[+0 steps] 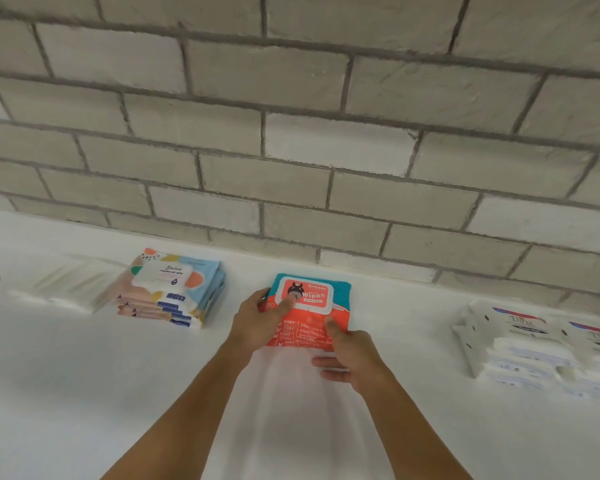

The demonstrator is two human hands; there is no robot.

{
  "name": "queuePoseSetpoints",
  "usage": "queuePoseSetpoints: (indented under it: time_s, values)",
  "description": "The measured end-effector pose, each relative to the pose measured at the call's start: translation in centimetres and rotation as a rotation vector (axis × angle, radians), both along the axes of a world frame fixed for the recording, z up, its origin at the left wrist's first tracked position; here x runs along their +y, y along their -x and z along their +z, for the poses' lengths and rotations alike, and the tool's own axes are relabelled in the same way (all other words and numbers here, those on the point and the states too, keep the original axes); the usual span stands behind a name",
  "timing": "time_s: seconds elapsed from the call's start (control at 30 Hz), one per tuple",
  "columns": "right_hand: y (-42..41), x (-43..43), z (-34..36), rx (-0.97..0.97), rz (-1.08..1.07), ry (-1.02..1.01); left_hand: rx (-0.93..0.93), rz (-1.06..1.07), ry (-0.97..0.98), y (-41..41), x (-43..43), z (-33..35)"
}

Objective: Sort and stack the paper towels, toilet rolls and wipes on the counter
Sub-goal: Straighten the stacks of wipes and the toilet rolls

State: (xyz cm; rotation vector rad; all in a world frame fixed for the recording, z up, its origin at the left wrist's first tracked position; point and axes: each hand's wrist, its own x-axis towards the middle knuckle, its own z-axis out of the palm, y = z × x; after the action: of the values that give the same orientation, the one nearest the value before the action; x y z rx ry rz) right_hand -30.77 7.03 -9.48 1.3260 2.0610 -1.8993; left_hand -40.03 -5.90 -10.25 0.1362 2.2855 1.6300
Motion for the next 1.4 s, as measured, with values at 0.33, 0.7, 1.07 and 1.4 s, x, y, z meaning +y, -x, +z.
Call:
queuePoseSetpoints:
  time_s: [0.33,0.7,1.07,1.4]
  values:
    - [1.4,-1.7,0.1,-0.030,0.028,-0.044,-0.008,0.009,-0.034,1.1,-1.8,-0.2]
    - [3.1,-3.8,-0.2,-0.041,0.030,-0.086,-0.013,0.029,-0.042,2.3,-3.7,-0.1]
    - [1.7,-4.4,-0.5,0.085,0.013,-0.071,0.122,0.062,-0.049,1.1,-3.6,0.7]
    - [-1.4,-6.5,0.1,0.201,-0.203,-0.069,0.362,0.028,0.066,-1.7,-5.5,1.8]
